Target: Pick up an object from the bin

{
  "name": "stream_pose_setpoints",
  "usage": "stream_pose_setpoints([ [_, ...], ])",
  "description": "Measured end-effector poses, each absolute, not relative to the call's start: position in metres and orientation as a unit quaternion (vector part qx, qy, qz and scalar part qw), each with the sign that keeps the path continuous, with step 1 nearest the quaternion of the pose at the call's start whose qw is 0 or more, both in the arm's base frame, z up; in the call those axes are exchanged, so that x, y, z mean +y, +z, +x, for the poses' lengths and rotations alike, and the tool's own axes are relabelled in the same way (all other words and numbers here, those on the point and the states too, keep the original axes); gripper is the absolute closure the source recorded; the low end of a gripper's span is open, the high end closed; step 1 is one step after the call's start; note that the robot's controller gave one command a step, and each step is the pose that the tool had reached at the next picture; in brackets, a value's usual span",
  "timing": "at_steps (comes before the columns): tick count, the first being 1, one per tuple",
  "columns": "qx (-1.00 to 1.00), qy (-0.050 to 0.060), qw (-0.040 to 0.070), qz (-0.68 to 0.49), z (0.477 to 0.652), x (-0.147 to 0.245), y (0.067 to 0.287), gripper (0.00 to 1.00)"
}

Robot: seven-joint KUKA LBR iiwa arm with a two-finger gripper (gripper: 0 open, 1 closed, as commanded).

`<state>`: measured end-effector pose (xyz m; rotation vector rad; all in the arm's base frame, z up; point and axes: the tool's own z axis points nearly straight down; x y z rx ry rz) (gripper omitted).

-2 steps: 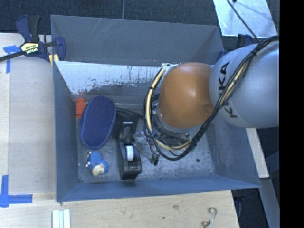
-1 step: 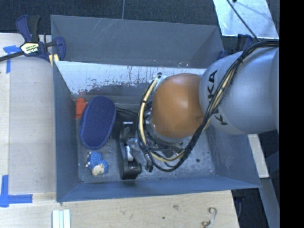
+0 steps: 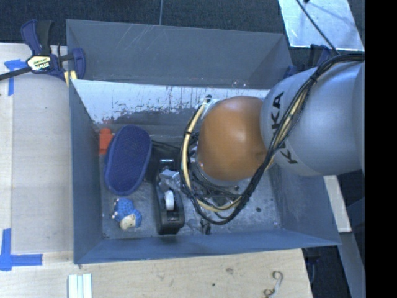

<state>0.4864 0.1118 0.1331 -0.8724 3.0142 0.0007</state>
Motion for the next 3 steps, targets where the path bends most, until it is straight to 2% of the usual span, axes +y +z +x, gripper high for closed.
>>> stream_pose_setpoints([
  [1, 0.892, 0.001, 0.002, -0.452, 0.491, 0.134, 0.069, 0.0],
  [2, 0.858, 0.0, 0.002, -0.514, 0.508, 0.109, 0.081, 0.0],
  [3, 0.858, 0.0, 0.006, -0.514, 0.51, 0.11, 0.083, 1.0],
])
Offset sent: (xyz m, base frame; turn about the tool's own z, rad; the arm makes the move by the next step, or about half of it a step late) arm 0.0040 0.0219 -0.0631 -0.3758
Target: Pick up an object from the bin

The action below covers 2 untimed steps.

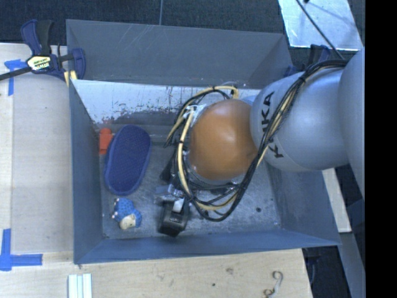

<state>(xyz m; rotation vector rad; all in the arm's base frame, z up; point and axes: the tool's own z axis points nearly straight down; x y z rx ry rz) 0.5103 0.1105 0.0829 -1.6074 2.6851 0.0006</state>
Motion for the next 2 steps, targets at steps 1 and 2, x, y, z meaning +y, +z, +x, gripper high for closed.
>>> stream_pose_setpoints([
  [1, 0.862, -0.001, 0.003, -0.506, 0.515, 0.115, 0.193, 1.0],
  [2, 0.907, 0.0, 0.001, -0.421, 0.509, 0.081, 0.267, 1.0],
])
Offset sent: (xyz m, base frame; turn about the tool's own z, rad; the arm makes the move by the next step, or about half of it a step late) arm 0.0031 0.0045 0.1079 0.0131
